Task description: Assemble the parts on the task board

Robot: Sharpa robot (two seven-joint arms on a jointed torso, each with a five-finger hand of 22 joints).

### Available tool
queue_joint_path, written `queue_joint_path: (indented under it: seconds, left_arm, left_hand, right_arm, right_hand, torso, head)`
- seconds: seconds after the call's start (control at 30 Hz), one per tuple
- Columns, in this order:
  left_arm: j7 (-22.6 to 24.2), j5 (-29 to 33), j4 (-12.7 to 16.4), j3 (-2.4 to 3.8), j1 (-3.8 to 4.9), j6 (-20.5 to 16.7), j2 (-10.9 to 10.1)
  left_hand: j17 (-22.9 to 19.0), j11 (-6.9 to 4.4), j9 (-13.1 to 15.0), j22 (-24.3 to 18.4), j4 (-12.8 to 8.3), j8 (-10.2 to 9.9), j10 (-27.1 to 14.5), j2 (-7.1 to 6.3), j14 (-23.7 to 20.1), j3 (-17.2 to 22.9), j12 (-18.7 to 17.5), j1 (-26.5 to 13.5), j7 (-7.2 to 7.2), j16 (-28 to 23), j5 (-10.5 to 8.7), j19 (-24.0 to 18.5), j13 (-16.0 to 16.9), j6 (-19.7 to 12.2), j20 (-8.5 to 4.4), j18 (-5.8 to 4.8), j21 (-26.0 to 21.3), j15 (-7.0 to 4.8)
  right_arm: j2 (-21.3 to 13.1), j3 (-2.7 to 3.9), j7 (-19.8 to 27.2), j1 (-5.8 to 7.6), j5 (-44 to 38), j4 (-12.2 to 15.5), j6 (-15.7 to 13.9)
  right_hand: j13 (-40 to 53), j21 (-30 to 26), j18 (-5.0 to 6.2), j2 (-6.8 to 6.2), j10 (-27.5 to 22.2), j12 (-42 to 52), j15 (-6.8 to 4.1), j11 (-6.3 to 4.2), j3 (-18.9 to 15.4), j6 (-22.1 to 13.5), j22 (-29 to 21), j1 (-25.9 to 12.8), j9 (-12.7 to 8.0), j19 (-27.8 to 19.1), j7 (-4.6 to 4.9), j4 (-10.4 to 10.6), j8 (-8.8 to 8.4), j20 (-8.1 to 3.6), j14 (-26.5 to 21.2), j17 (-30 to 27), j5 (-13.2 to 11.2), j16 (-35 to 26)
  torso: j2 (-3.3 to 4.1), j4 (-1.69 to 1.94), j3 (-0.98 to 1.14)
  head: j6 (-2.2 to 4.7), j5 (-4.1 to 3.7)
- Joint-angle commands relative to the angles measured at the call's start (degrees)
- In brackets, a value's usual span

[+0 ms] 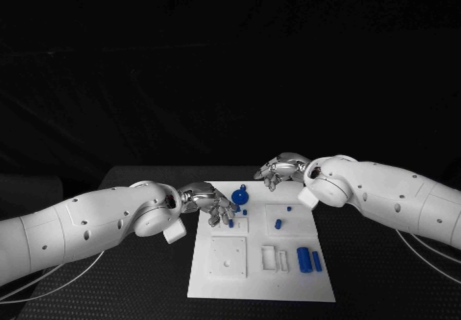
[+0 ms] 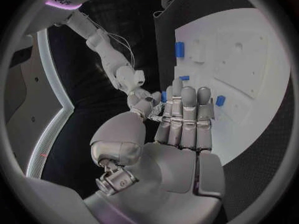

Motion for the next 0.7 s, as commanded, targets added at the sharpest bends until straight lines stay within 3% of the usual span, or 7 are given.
queue_joint_path:
  seconds: [0.03,0.1,0.23,0.37,0.47,0.5,0.7]
  left_arm:
    - [-6.1,-1.0,0.0,0.01,0.4,-3.4,-0.2]
    - [-9.3,-1.3,-0.2,-0.06,1.01,-4.1,-0.2]
    - [-15.4,-3.1,-0.6,-0.39,2.28,-5.9,0.0]
    - [-20.3,-5.7,-0.7,-2.43,4.33,-6.8,0.1]
    - [-22.9,-7.1,-1.0,-3.25,5.27,-6.3,0.5]
    - [-23.5,-7.5,-1.3,-3.85,5.75,-6.1,0.7]
    - [-27.0,-8.9,-4.4,-3.94,6.45,-2.8,3.5]
  left_hand:
    - [-0.2,-1.52,0.4,1.1,0.8,0.3,2.6,-3.11,1.4,9.1,0.6,0.0,-0.35,0.5,-6.51,1.4,0.0,1.5,-4.71,0.04,0.7,-1.77]
    - [-0.4,-1.73,0.7,1.2,0.3,0.0,3.0,-3.55,1.9,12.2,0.6,-2.8,-0.5,0.8,-5.56,1.9,-0.2,2.0,-5.08,0.09,1.2,-1.93]
    - [-0.5,-2.17,1.2,1.3,0.1,0.2,4.1,-4.05,3.0,13.6,1.1,-3.9,-0.85,1.3,-4.58,3.0,-0.1,2.9,-5.54,0.41,2.0,-2.42]
    - [-0.7,-2.77,1.6,1.3,0.1,0.2,5.3,-5.08,4.5,15.8,1.3,-4.7,-1.31,1.7,-3.56,4.1,-0.1,4.0,-6.07,0.76,3.0,-3.01]
    - [-0.8,-3.14,1.9,1.2,0.0,0.2,6.4,-5.94,5.8,18.5,1.5,-5.7,-1.64,2.0,-4.1,5.0,-0.1,5.0,-6.44,0.94,3.8,-3.42]
    - [-0.7,-3.33,2.1,1.3,0.0,0.3,6.8,-6.14,6.4,18.8,1.7,-6.0,-1.79,2.3,-3.72,5.5,-0.1,5.4,-6.62,1.07,4.2,-3.62]
    - [-0.7,-3.97,2.6,1.3,0.0,0.3,8.4,-6.88,8.1,20.8,2.1,-7.5,-2.29,3.1,-2.12,7.0,0.1,6.7,-7.21,1.41,5.7,-4.25]
  right_arm:
    - [-0.4,0.36,2.6,0.08,0.1,-0.3,-3.9]
    - [-0.6,0.69,3.0,0.22,-0.7,-0.6,-4.5]
    - [-0.9,0.89,4.0,0.77,-2.7,-1.6,-6.4]
    - [-1.5,1.02,4.7,1.35,-5.9,-2.4,-7.9]
    - [-1.6,1.11,5.0,1.61,-6.0,-3.2,-8.5]
    - [-1.6,1.14,5.1,1.7,-6.3,-3.5,-8.8]
    - [-1.4,1.21,5.4,1.79,-7.0,-4.4,-9.3]
  right_hand:
    - [-0.1,-0.3,0.74,0.47,-0.3,0.2,-0.05,-0.2,-0.2,0.5,0.1,-0.2,-0.1,0.0,-0.16,-0.1,0.42,0.33,-0.2,-0.1,0.7,-0.1]
    - [-0.2,-0.3,0.78,0.52,-0.2,0.3,-0.06,-0.22,-0.1,0.6,0.1,0.0,-0.1,0.0,-0.18,-0.1,0.47,0.35,-0.2,-0.1,1.0,-0.1]
    - [-0.5,-0.4,0.79,0.7,-0.1,0.4,-0.09,-0.3,0.2,0.8,0.2,0.4,-0.2,0.1,-0.26,-0.1,0.66,0.41,-0.1,-0.3,1.9,-0.1]
    - [-0.7,-0.5,0.79,0.76,-0.1,0.5,-0.1,-0.33,0.4,0.9,0.3,0.8,-0.4,0.1,-0.29,-0.3,0.75,0.41,-0.1,-0.4,2.6,-0.1]
    - [-0.9,-0.6,0.79,0.6,-0.1,0.5,-0.09,-0.33,0.6,0.9,0.3,1.0,-0.5,0.2,-0.29,-0.4,0.79,0.43,-0.1,-0.5,3.0,-0.1]
    - [-0.9,-0.6,0.79,0.59,-0.1,0.5,-0.09,-0.33,0.6,0.9,0.3,1.1,-0.5,0.2,-0.3,-0.4,0.8,0.42,0.0,-0.5,3.1,-0.1]
    - [-1.2,-0.7,0.79,0.5,-0.1,0.5,-0.07,-0.33,0.9,1.0,0.4,1.5,-0.6,0.2,-0.3,-0.5,0.87,0.44,-0.1,-0.7,3.8,-0.2]
  torso:
    - [-0.52,-0.11,0.06]
    - [-0.8,-0.2,0.1]
    - [-1.37,-0.38,0.16]
    - [-1.85,-0.5,0.23]
    - [-2.19,-0.5,0.28]
    - [-2.36,-0.52,0.3]
    - [-2.85,-0.54,0.42]
  head:
    - [-0.1,0.24]
    - [-0.27,0.38]
    - [-0.55,0.77]
    - [-1.02,1.13]
    - [-1.39,1.37]
    - [-1.59,1.46]
    - [-2.7,1.84]
